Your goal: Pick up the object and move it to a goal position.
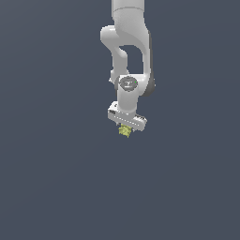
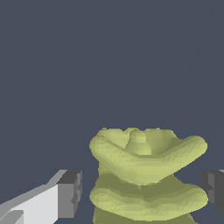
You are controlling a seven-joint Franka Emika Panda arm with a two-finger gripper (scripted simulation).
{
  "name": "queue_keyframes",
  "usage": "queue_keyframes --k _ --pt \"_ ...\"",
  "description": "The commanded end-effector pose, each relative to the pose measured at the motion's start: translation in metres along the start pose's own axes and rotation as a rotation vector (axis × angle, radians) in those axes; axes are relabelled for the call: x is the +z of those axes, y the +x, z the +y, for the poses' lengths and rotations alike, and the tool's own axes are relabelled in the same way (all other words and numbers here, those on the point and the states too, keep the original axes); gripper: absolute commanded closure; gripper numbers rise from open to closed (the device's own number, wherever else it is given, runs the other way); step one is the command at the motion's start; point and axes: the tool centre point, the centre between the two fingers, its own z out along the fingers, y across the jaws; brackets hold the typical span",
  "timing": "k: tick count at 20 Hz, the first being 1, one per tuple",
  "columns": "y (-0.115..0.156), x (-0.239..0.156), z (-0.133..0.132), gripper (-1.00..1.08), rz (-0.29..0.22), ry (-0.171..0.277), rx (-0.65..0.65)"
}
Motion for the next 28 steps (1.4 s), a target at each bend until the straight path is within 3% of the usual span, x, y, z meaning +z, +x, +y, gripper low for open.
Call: queue_keyframes --k 1,5,6,19,28 --pt "0.0 0.008 0.0 -0.92 0.001 0.0 0.001" --pt "0.0 0.012 -0.001 -0.92 0.001 0.0 0.001" --pt "0.0 0.012 -0.001 1.08 0.001 0.0 0.001" --pt "0.0 0.009 -0.001 1.08 0.001 0.001 0.0" --pt "-0.004 -0.022 0.0 1.08 0.001 0.001 0.0"
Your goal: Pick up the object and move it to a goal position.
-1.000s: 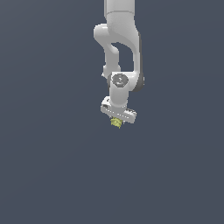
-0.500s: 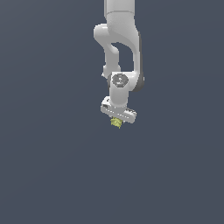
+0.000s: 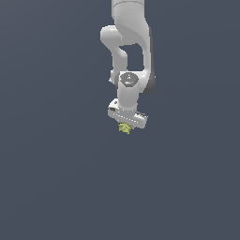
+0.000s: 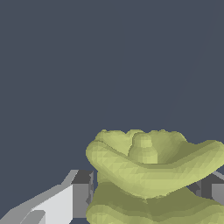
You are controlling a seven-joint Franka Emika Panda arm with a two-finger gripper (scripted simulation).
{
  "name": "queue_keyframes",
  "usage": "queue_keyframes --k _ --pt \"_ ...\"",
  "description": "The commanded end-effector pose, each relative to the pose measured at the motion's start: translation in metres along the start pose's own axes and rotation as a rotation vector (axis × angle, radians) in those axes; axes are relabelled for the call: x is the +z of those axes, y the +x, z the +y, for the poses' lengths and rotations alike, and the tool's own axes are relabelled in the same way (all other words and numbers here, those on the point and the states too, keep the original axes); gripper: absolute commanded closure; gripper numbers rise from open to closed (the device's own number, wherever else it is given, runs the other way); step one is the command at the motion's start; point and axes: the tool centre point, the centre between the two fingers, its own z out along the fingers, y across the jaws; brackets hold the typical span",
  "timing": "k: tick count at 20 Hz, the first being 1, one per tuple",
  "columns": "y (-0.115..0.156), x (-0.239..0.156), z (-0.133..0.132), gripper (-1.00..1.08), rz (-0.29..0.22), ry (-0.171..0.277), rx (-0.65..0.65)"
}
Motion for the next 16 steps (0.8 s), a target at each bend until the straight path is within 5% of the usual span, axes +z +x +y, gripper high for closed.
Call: queue_keyframes --k 1,16 --pt "-0.002 -0.013 0.001 1.08 0.0 0.001 0.0" --pt "-0.019 -0.15 0.006 1.08 0.001 -0.001 0.001"
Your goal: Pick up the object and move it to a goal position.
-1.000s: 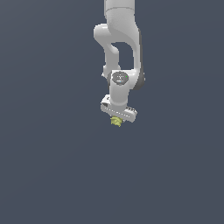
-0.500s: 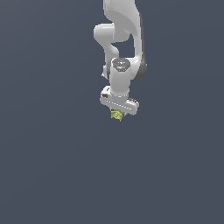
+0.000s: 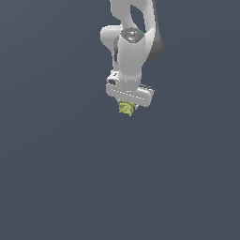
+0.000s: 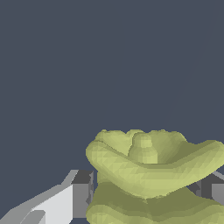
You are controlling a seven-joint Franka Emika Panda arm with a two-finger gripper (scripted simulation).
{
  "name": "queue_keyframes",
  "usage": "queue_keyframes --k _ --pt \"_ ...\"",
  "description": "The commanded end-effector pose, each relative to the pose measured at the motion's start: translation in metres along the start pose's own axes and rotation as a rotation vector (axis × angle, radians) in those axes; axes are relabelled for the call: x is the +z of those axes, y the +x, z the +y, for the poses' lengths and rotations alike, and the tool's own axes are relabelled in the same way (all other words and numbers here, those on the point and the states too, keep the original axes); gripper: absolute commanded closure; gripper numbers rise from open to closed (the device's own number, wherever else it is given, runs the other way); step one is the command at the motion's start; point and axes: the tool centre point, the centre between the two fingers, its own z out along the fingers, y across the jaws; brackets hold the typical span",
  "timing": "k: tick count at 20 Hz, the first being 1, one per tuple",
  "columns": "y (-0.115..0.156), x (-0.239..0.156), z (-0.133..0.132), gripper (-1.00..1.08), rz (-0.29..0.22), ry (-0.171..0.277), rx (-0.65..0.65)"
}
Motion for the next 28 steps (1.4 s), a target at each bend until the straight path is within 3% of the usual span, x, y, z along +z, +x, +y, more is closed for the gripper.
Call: queue_keyframes --k 1,20,28 --pt "-0.004 -0.026 0.001 1.08 0.0 -0.001 0.0" --pt "-0.025 -0.216 0.006 1.08 0.0 -0.001 0.0" --pt "-0.029 -0.275 0.006 1.08 -0.001 -0.001 -0.001"
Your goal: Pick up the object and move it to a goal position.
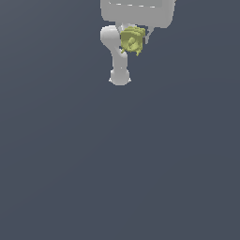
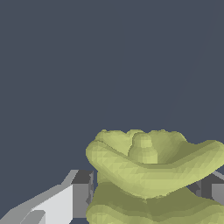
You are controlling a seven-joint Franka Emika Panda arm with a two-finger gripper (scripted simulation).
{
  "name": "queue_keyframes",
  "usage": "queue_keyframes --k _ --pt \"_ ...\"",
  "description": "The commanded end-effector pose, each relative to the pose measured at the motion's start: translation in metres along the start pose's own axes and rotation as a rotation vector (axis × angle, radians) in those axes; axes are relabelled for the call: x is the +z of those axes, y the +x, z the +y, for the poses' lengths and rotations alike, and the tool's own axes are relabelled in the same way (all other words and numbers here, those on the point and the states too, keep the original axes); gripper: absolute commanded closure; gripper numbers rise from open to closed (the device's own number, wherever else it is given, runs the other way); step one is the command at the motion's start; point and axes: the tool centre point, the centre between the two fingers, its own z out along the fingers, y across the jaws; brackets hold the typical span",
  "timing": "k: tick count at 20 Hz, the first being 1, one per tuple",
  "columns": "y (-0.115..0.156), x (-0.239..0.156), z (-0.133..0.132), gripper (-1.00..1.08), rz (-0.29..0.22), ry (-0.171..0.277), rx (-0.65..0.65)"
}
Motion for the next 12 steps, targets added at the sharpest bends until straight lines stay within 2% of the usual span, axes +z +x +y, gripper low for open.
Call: queue_keyframes --k 1,12 --pt "-0.001 -0.015 0.0 1.08 -0.001 -0.001 0.0" --pt "-0.002 -0.039 -0.001 1.08 -0.001 0.0 0.0"
